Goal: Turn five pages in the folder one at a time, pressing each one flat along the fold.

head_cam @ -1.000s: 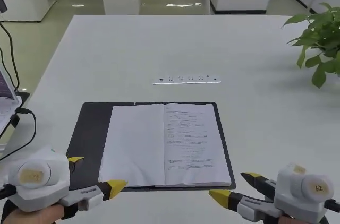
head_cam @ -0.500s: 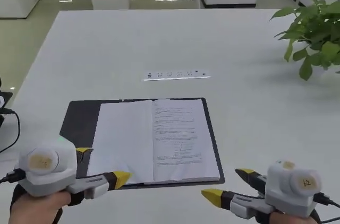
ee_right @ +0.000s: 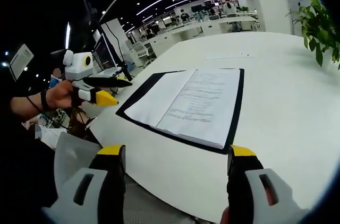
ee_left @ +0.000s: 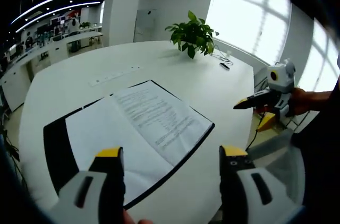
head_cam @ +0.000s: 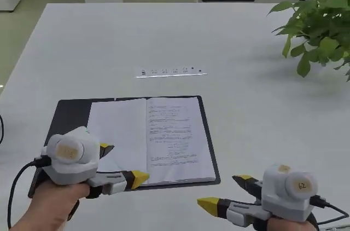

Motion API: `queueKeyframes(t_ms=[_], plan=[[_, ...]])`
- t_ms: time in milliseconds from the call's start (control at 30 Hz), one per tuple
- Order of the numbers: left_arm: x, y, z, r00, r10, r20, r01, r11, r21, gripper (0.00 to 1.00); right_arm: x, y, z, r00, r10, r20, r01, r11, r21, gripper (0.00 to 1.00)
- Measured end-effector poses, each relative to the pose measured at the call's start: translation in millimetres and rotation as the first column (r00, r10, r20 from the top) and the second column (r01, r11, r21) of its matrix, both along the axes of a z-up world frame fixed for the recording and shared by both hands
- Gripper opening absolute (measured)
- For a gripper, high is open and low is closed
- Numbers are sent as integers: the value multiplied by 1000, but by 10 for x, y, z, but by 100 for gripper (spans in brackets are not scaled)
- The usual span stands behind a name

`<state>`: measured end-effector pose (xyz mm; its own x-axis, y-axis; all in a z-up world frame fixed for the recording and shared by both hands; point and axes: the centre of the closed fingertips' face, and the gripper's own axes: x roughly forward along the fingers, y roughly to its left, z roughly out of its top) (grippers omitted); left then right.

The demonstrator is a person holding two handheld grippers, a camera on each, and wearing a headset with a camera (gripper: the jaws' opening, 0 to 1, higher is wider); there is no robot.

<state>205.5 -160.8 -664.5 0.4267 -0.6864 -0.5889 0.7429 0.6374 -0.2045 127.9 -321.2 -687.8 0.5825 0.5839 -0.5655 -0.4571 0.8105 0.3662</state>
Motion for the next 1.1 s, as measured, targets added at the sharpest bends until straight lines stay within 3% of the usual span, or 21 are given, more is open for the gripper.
queueKeyframes(t_ms=[167,500,833,1100], plan=[[28,-218,-11,999,-23,-23,22,999,-38,72,-46,29,-61,1000,-8,-18,8,1000,7,79],[71,-641,-220,992,-119,-31,119,993,12,72,-111,80,-148,999,7,-40,-6,1000,10,79],[236,-1138,-406,991,-133,-29,133,991,14,72,-153,45,-202,998,18,-66,-18,1000,11,78],[287,-1357,-591,990,-131,-43,132,991,16,73,-200,47,-246,996,30,-85,-29,999,17,78]])
